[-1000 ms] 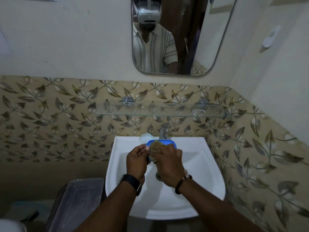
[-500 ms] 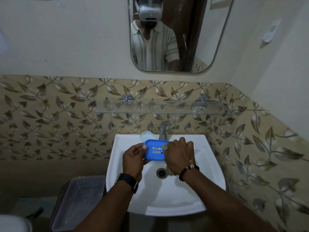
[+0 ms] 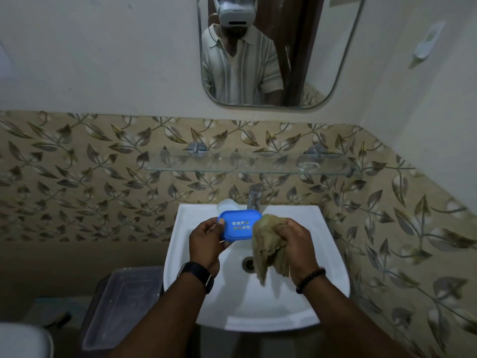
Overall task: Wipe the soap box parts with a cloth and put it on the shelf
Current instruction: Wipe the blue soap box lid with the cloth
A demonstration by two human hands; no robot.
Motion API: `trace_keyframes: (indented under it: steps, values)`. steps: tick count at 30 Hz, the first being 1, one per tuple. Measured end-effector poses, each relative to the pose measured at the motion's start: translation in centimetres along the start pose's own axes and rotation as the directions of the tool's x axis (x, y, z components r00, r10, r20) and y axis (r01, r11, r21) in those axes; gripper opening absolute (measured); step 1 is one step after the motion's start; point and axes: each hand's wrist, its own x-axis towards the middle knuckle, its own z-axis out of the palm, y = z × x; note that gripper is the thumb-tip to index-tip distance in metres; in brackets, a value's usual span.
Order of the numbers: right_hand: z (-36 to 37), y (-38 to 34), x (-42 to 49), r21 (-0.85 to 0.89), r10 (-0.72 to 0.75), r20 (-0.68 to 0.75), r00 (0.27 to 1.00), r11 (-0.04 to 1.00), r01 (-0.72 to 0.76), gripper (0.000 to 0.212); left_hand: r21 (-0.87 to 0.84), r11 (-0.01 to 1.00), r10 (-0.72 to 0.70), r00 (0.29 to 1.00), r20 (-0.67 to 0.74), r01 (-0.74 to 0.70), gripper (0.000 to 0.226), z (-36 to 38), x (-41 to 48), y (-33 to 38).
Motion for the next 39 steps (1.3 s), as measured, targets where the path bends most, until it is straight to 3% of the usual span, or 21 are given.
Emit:
trace_keyframes:
  steps: [2, 4, 5, 7, 8, 9, 13, 14, 16, 18, 20, 21, 23, 25, 29, 30, 31, 34, 37, 39]
  values:
    - [-0.5, 1.1, 0.2, -0.051, -0.155, -0.088, 0.984, 0.987, 0.151, 0.02, -0.023, 0.999, -0.038, 0.999, -0.004, 0.038, 0.02, -0.1, 0.1, 0.1]
    - [-0.4, 1.9, -0.2, -0.21, -0.444, 0.019, 0.896, 0.874, 0.438, 0.021, -0.033, 0.997, -0.076, 0.997, 0.009, 0.076, 0.023, 0.1, 0.0, -0.1]
    - [-0.1, 2.7, -0.5, -0.317, -0.561, 0.152, 0.814, 0.752, 0.577, 0.022, -0.045, 0.994, -0.103, 0.994, 0.022, 0.104, 0.024, 0.3, 0.0, -0.3]
    - [0.3, 4.9, -0.9, -0.541, -0.651, 0.439, 0.619, 0.358, 0.761, 0.031, -0.065, 0.985, -0.16, 0.986, 0.044, 0.162, 0.024, 0.8, -0.1, -0.5]
    - [0.3, 6.0, -0.9, -0.62, -0.64, 0.516, 0.57, 0.18, 0.764, 0.036, -0.056, 0.981, -0.185, 0.982, 0.049, 0.187, 0.023, 0.9, -0.1, -0.5]
    - [0.2, 6.5, -0.9, -0.666, -0.624, 0.539, 0.565, 0.094, 0.74, 0.04, -0.038, 0.977, -0.208, 0.977, 0.055, 0.21, 0.022, 1.1, 0.0, -0.5]
    - [-0.8, 5.9, 0.2, -0.696, -0.656, 0.517, 0.55, 0.052, 0.716, 0.029, -0.026, 0.951, -0.303, 0.947, 0.109, 0.307, 0.014, 1.3, -0.5, 0.0]
    - [-0.8, 5.6, 0.6, -0.684, -0.667, 0.519, 0.535, 0.051, 0.728, 0.024, -0.037, 0.943, -0.322, 0.937, 0.131, 0.33, 0.013, 1.3, -0.6, 0.1]
    - [-0.8, 4.8, 1.1, -0.648, -0.665, 0.493, 0.561, 0.15, 0.747, 0.017, 0.054, 0.945, -0.328, 0.927, 0.183, 0.323, 0.019, 1.4, -1.1, 0.0]
    - [-0.8, 4.0, 1.6, -0.606, -0.648, 0.41, 0.642, 0.332, 0.723, 0.018, 0.361, 0.923, -0.222, 0.949, 0.223, 0.131, 0.03, 1.3, -1.4, -0.1]
    - [-1.2, 3.5, 2.1, -0.535, -0.594, 0.314, 0.74, 0.533, 0.655, 0.024, 0.559, 0.813, -0.002, 0.96, 0.281, -0.162, 0.03, 1.0, -1.5, 0.0]
    - [-1.4, 3.2, 2.3, -0.497, -0.56, 0.289, 0.777, 0.606, 0.621, 0.027, 0.553, 0.793, 0.069, 0.94, 0.335, -0.255, 0.024, 0.9, -1.5, 0.3]
    - [-1.5, 2.5, 2.7, -0.446, -0.53, 0.283, 0.799, 0.665, 0.599, 0.029, 0.478, 0.812, 0.078, 0.874, 0.479, -0.334, 0.022, 0.8, -1.6, 0.8]
    - [-0.9, 1.7, 2.6, -0.452, -0.598, 0.297, 0.744, 0.599, 0.661, 0.032, 0.418, 0.849, 0.049, 0.836, 0.546, -0.323, 0.024, 1.0, -1.7, 1.2]
    - [-0.6, 0.5, 2.8, -0.515, -0.706, 0.505, 0.497, 0.216, 0.829, 0.04, 0.361, 0.862, 0.091, 0.809, 0.581, -0.356, 0.025, 1.6, -1.4, 1.6]
    - [-1.0, 0.4, 3.3, -0.516, -0.706, 0.523, 0.478, 0.185, 0.836, 0.039, 0.338, 0.872, 0.104, 0.81, 0.578, -0.353, 0.025, 1.6, -1.3, 1.6]
    - [-1.4, 0.5, 3.9, -0.513, -0.715, 0.487, 0.501, 0.23, 0.827, 0.037, 0.31, 0.888, 0.114, 0.816, 0.566, -0.339, 0.023, 1.6, -1.3, 1.6]
    - [-1.6, 1.2, 4.5, -0.394, -0.68, 0.2, 0.706, 0.604, 0.693, 0.037, 0.199, 0.942, 0.13, 0.842, 0.524, -0.269, 0.018, 1.9, -1.3, 1.2]
    - [0.2, 1.8, 4.0, -0.176, -0.464, -0.044, 0.885, 0.876, 0.45, 0.037, 0.105, 0.969, 0.148, 0.869, 0.471, -0.222, 0.019, 2.4, -1.7, 0.0]
    - [1.8, 1.5, 3.6, 0.104, -0.229, -0.233, 0.945, 0.961, 0.258, 0.025, 0.013, 0.981, 0.171, 0.889, 0.425, -0.195, 0.019, 2.7, -2.1, -0.7]
